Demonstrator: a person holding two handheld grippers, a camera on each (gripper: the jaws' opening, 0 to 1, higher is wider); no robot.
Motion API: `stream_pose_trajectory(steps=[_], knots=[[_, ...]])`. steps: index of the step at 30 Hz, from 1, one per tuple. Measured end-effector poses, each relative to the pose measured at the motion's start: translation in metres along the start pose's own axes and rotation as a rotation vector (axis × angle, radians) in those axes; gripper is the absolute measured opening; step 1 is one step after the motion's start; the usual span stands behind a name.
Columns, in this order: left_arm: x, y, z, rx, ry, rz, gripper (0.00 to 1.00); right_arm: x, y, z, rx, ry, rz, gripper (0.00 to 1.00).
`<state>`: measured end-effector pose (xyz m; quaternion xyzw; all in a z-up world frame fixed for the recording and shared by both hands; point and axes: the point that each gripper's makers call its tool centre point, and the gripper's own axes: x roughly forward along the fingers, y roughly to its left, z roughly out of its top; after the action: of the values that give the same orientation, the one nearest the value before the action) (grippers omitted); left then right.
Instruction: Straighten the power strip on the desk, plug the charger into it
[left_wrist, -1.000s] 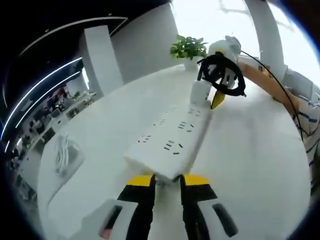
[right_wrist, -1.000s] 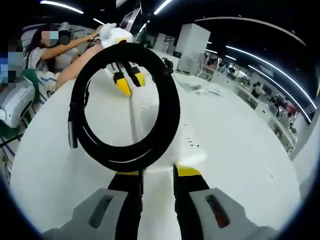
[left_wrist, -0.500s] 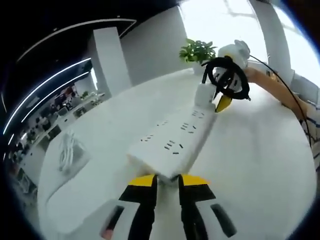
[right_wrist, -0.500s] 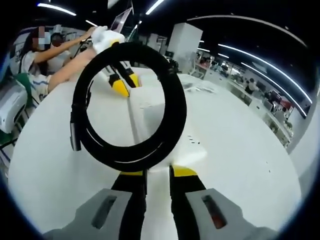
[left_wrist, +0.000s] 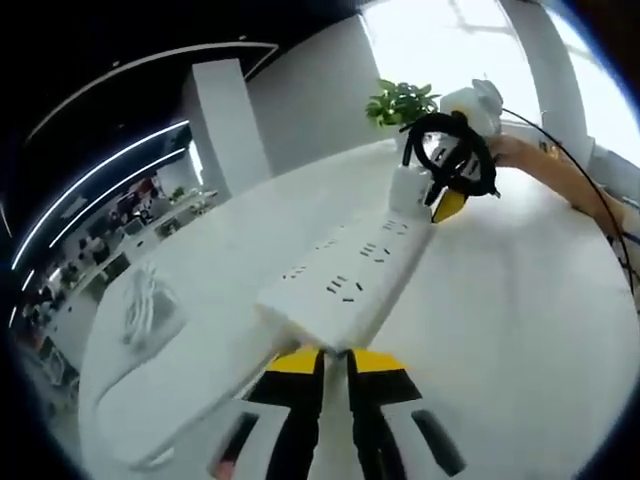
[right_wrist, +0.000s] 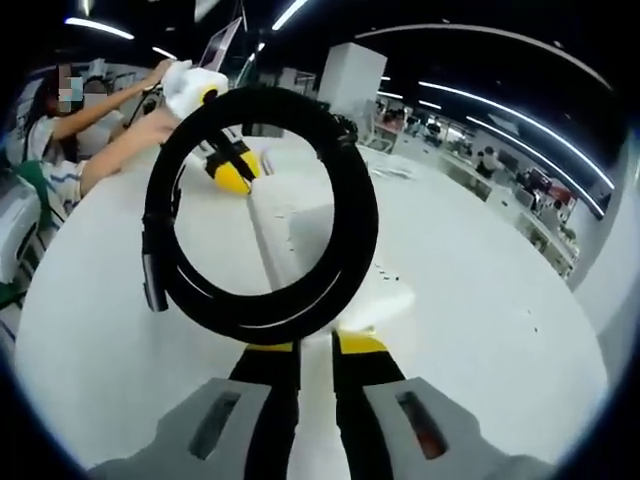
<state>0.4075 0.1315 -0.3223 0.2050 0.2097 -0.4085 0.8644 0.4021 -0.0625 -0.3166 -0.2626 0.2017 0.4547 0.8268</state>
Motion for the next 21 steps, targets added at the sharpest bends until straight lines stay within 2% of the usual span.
stream_pose_trajectory(steps=[10, 21], knots=[[0.0028, 0.0060, 0.0016, -0.012, -0.011, 0.028, 0.05, 0.0014, -0.0070, -0.0006, 0.025, 0.002, -0.030, 0.04], [0.0042, 0.0099, 0.0020, -0.006, -0.010, 0.049, 0.03, 0.0028, -0.0078, -0.0011, 0.042, -0.002, -0.038, 0.03]])
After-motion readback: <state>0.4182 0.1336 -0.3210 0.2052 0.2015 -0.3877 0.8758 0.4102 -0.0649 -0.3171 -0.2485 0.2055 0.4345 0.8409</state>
